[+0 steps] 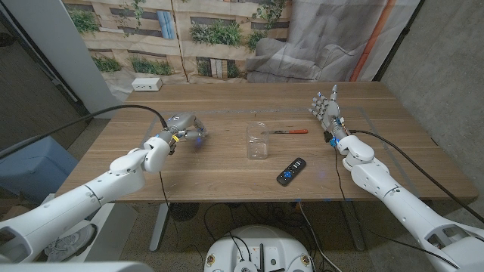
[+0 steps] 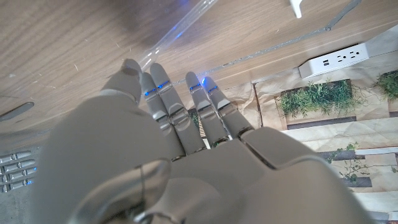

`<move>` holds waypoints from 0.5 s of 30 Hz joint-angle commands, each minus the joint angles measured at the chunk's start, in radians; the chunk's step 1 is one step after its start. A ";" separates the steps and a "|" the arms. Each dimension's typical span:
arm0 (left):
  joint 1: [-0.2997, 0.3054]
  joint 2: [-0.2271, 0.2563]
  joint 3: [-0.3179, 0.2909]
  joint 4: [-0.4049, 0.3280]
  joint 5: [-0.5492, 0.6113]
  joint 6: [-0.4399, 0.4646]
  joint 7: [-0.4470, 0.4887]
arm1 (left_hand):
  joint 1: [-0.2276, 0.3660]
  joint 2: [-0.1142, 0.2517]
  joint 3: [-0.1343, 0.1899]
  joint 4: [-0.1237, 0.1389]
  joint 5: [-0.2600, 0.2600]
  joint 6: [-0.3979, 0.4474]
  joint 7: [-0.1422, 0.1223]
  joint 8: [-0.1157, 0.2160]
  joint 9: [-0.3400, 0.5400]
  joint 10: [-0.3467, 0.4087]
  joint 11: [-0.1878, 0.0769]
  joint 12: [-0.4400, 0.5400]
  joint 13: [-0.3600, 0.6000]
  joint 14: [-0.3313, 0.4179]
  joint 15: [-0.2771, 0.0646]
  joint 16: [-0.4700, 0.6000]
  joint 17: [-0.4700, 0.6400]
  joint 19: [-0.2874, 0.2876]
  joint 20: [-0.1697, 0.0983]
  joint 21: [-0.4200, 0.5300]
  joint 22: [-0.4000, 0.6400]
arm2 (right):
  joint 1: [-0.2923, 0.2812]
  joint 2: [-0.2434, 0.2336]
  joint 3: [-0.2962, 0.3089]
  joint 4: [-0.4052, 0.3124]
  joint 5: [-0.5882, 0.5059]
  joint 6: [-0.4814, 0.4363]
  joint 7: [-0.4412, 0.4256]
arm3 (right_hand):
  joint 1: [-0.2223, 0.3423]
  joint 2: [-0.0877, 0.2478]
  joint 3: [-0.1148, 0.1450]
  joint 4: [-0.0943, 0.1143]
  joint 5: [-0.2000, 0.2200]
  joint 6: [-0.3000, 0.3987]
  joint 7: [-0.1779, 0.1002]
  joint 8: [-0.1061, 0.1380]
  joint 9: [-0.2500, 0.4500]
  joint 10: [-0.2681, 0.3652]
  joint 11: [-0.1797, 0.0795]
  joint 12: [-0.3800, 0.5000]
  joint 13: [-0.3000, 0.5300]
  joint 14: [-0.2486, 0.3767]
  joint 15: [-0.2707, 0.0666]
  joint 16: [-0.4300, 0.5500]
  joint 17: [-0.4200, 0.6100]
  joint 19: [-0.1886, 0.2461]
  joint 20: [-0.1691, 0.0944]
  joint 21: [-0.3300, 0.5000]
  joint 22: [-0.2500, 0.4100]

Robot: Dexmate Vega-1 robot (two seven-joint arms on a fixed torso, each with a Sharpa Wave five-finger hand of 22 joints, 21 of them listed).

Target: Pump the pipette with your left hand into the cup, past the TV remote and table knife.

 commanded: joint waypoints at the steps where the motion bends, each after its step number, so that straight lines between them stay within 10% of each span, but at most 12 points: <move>1: 0.004 0.001 0.012 0.013 0.028 0.014 0.012 | -0.010 -0.001 0.004 0.004 0.005 -0.009 -0.006 0.002 0.001 -0.010 0.000 -0.003 0.002 -0.007 -0.140 0.001 0.001 -0.008 -0.044 -0.009 0.002 | 0.000 0.000 0.000 0.001 0.000 0.001 0.000 | 0.000 0.058 -0.007 0.000 0.006 0.003 -0.008 0.007 0.001 0.000 -0.004 0.003 0.003 -0.005 -0.085 0.006 0.005 0.004 0.002 0.003 0.005; 15: -0.005 0.015 0.013 0.011 0.034 0.009 -0.008 | -0.085 -0.069 -0.029 0.011 0.000 -0.073 -0.024 -0.012 -0.005 -0.083 0.001 -0.019 -0.002 -0.034 -0.136 -0.002 0.000 -0.025 -0.039 -0.015 0.002 | 0.000 0.001 0.000 0.002 -0.001 0.002 0.001 | 0.000 0.058 -0.007 0.001 0.006 0.002 -0.009 0.007 0.001 0.001 -0.003 0.003 0.003 -0.006 -0.084 0.006 0.005 0.005 0.001 0.004 0.005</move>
